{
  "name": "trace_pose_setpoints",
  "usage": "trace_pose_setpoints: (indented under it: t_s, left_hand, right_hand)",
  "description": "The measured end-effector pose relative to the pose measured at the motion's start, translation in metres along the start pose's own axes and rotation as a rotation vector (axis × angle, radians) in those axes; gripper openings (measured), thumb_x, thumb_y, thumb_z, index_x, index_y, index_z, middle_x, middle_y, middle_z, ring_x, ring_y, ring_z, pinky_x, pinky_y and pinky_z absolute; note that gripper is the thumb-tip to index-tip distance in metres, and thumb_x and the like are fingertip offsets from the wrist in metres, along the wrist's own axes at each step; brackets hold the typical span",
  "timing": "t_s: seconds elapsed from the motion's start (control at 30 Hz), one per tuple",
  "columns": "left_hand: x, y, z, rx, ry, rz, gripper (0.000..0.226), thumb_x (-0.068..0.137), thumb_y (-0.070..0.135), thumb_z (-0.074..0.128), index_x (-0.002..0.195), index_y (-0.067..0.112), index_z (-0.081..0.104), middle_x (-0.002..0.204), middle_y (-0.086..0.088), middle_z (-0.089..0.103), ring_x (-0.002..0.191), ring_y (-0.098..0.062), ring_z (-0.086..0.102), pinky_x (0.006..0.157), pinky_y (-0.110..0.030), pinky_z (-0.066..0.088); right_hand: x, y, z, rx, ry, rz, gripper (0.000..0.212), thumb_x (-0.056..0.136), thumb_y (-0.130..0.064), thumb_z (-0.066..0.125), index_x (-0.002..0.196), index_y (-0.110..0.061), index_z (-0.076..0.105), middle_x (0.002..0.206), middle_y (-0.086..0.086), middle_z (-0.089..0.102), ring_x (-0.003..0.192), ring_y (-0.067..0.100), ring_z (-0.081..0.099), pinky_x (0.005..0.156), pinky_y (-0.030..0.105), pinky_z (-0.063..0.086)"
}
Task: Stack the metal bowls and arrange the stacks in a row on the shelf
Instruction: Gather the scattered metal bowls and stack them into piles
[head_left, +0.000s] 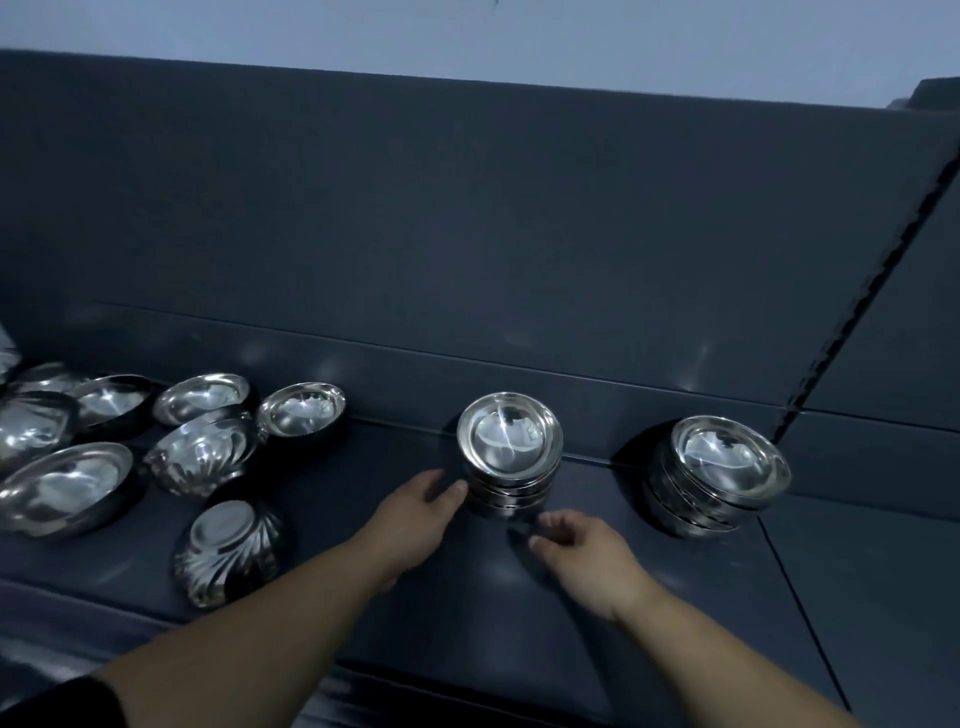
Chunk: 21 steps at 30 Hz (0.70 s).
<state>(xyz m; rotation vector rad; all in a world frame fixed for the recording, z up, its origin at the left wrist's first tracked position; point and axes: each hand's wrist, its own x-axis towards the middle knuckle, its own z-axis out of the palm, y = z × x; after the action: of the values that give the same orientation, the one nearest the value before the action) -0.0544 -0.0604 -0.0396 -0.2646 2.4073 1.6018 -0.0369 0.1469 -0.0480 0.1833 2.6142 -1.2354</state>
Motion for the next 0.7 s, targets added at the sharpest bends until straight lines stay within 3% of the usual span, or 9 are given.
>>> trace_pose_setpoints:
  t_s: [0.1, 0.3, 0.43, 0.57, 0.7]
  left_hand:
    - [-0.018, -0.012, -0.014, 0.304, 0.085, 0.079, 0.065, 0.090, 0.043, 0.060, 0.146, 0.020, 0.038, 0.149, -0.001, 0.043, 0.135, -0.017, 0.043, 0.113, -0.026, 0.032]
    - [-0.057, -0.037, -0.054, 0.578, 0.241, 0.243, 0.060, 0.089, 0.037, 0.063, 0.143, 0.020, 0.041, 0.145, -0.001, 0.041, 0.133, -0.013, 0.039, 0.107, -0.015, 0.024]
    - [-0.081, -0.052, -0.095, 0.635, 0.365, 0.245, 0.057, 0.089, 0.037, 0.061, 0.142, 0.025, 0.043, 0.148, 0.004, 0.035, 0.134, -0.015, 0.039, 0.108, -0.024, 0.032]
    - [-0.094, -0.066, -0.141, 0.622, 0.512, 0.213, 0.054, 0.089, 0.036, 0.061, 0.140, 0.024, 0.046, 0.147, 0.004, 0.037, 0.135, -0.017, 0.039, 0.108, -0.029, 0.036]
    - [-0.094, -0.083, -0.187, 0.610, 0.537, 0.176, 0.058, 0.090, 0.037, 0.060, 0.143, 0.022, 0.042, 0.150, 0.001, 0.036, 0.137, -0.018, 0.035, 0.109, -0.030, 0.032]
  right_hand:
    - [-0.003, -0.011, 0.012, -0.079, -0.071, -0.060, 0.038, 0.088, -0.032, 0.069, 0.124, -0.021, 0.063, 0.106, -0.007, 0.067, 0.101, 0.010, 0.063, 0.088, 0.018, 0.045]
    - [-0.006, -0.045, 0.050, -0.210, -0.154, -0.229, 0.046, 0.085, -0.035, 0.071, 0.128, -0.023, 0.061, 0.116, -0.004, 0.066, 0.106, 0.009, 0.062, 0.091, 0.016, 0.043]
    - [-0.011, -0.073, 0.076, -0.280, -0.190, -0.338, 0.050, 0.085, -0.037, 0.071, 0.131, -0.022, 0.059, 0.127, -0.002, 0.065, 0.115, 0.010, 0.060, 0.101, 0.021, 0.043]
    - [-0.015, -0.104, 0.099, -0.310, -0.193, -0.404, 0.052, 0.086, -0.042, 0.069, 0.133, -0.026, 0.057, 0.132, -0.006, 0.062, 0.120, 0.009, 0.057, 0.099, 0.017, 0.039]
    - [-0.016, -0.132, 0.130, -0.281, -0.184, -0.411, 0.055, 0.085, -0.045, 0.069, 0.135, -0.028, 0.054, 0.136, -0.008, 0.058, 0.124, 0.010, 0.053, 0.095, 0.014, 0.035]
